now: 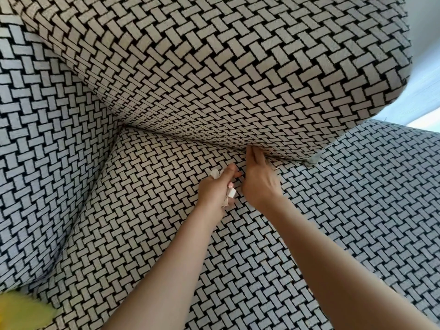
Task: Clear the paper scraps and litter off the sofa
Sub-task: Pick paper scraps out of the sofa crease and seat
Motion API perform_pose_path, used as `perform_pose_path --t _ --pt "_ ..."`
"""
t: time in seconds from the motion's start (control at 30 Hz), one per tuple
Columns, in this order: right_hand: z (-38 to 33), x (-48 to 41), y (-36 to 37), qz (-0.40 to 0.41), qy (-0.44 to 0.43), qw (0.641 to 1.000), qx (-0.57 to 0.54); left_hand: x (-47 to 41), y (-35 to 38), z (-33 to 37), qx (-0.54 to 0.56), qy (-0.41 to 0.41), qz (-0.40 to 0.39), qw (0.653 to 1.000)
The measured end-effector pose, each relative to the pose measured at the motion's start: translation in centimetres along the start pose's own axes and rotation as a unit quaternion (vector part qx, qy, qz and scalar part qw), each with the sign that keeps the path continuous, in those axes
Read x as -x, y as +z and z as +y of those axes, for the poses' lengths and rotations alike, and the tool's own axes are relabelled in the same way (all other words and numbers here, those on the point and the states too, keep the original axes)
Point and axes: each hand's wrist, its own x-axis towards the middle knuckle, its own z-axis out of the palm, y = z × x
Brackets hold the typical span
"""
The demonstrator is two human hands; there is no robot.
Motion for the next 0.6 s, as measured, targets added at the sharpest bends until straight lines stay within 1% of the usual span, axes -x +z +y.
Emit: perform_pose_path --t 0.1,0.17,0.23,0.33,0.47,0.6 --pt "0.2 -0.7 0.9 -0.001 -0.004 0.999 0.039 -0.1 0.0 -0.2 0.015 0.008 -0.017 1.000" --pt "0.5 -1.1 0.3 0.016 -0.007 1.000 0.021 -0.4 0.0 -0.3 0.017 0.008 -0.017 1.000" --pt "0.4 -1.2 -0.6 0.008 0.000 1.000 0.005 -0.8 0.1 -0.2 0.015 0.008 -0.016 1.000" --pt "0.1 -1.8 -1.3 -0.039 0.015 0.999 0.034 -1.1 0.2 -0.2 0.018 0.003 -0.013 1.000" --pt "0.0 -3.5 -1.8 -0.098 0.049 0.994 0.022 -1.5 0.1 0.4 0.048 -0.011 -0.011 0.999" --pt "0.3 -4.5 -2.2 -0.140 0.047 0.989 0.031 -1.9 0.3 0.7 0.059 -0.008 -0.001 0.998"
